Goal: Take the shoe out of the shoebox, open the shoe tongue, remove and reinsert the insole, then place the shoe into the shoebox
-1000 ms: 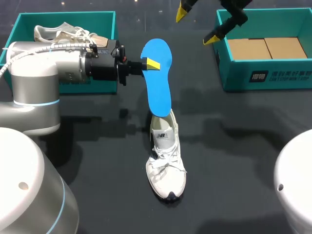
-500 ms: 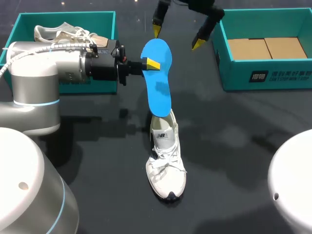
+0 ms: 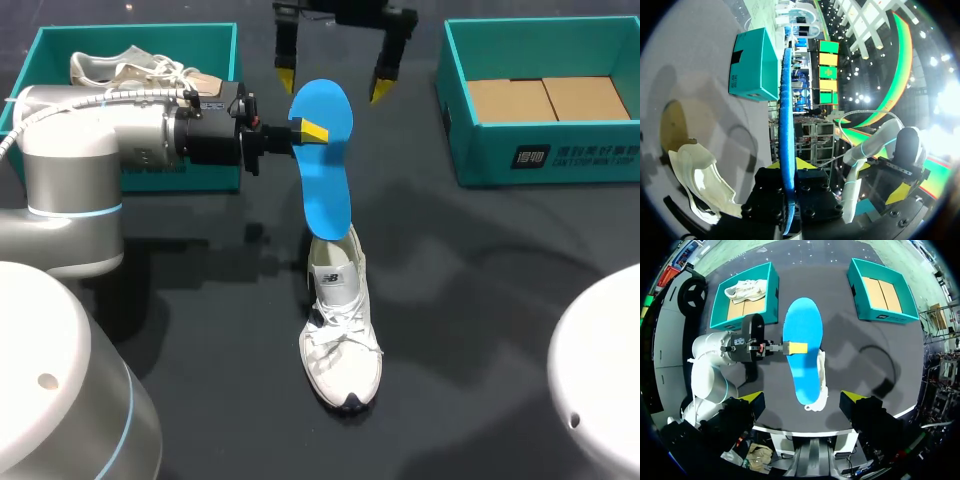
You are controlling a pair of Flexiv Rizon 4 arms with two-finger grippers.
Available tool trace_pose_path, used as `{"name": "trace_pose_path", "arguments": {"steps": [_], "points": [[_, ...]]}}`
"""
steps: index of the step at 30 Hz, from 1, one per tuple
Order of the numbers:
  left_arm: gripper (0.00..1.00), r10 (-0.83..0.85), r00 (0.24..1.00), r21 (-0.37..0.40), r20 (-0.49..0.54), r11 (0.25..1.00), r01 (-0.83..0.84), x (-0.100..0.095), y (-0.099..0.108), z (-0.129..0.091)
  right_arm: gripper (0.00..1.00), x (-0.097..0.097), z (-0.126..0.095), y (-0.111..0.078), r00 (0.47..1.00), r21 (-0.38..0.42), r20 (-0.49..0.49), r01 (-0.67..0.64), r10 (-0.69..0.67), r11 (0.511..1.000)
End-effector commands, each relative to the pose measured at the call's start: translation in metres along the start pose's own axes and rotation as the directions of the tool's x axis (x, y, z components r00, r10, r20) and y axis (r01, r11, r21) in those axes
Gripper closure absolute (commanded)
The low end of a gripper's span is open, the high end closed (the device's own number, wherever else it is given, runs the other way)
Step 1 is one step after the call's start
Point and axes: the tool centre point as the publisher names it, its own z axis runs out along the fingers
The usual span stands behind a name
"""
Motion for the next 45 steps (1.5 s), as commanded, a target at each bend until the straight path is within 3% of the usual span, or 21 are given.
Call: {"name": "trace_pose_path", "arguments": {"steps": [1,4,6,16,23,29,36,45], "points": [[1.00,0.000,1.000,0.001,0.000,1.000,0.000,-0.001,0.001,0.000,0.00,0.010,0.005,0.002,0.998,0.006,0.060,-0.001,0.001,1.000],[1.00,0.000,1.000,0.001,0.000,1.000,0.000,-0.001,0.001,0.000,0.00,0.012,0.006,0.002,0.998,-0.001,0.058,-0.009,0.009,1.000],[1.00,0.000,1.000,0.001,0.000,1.000,0.000,-0.001,0.001,0.000,0.00,0.009,0.005,0.000,1.000,-0.015,0.002,-0.001,0.001,1.000],[1.00,0.000,1.000,0.001,0.000,1.000,0.000,-0.001,0.001,0.000,0.00,-0.038,0.004,-0.008,0.966,-0.013,-0.256,-0.046,0.041,0.999],[1.00,0.000,1.000,0.001,0.000,1.000,0.000,-0.001,0.001,0.000,0.00,-0.069,0.005,-0.011,0.877,0.014,-0.475,-0.066,0.064,0.998],[1.00,0.000,1.000,0.001,0.000,1.000,0.000,-0.001,0.001,0.000,0.00,-0.088,0.014,-0.009,0.758,0.076,-0.647,-0.051,0.088,0.996],[1.00,0.000,1.000,0.001,0.000,1.000,0.000,-0.001,0.001,0.000,0.00,-0.100,0.027,-0.008,0.638,0.101,-0.763,-0.036,0.101,0.994],[1.00,0.000,1.000,0.001,0.000,1.000,0.000,-0.001,0.001,0.000,0.00,-0.105,0.039,-0.009,0.556,0.107,-0.825,-0.025,0.103,0.994]]}}
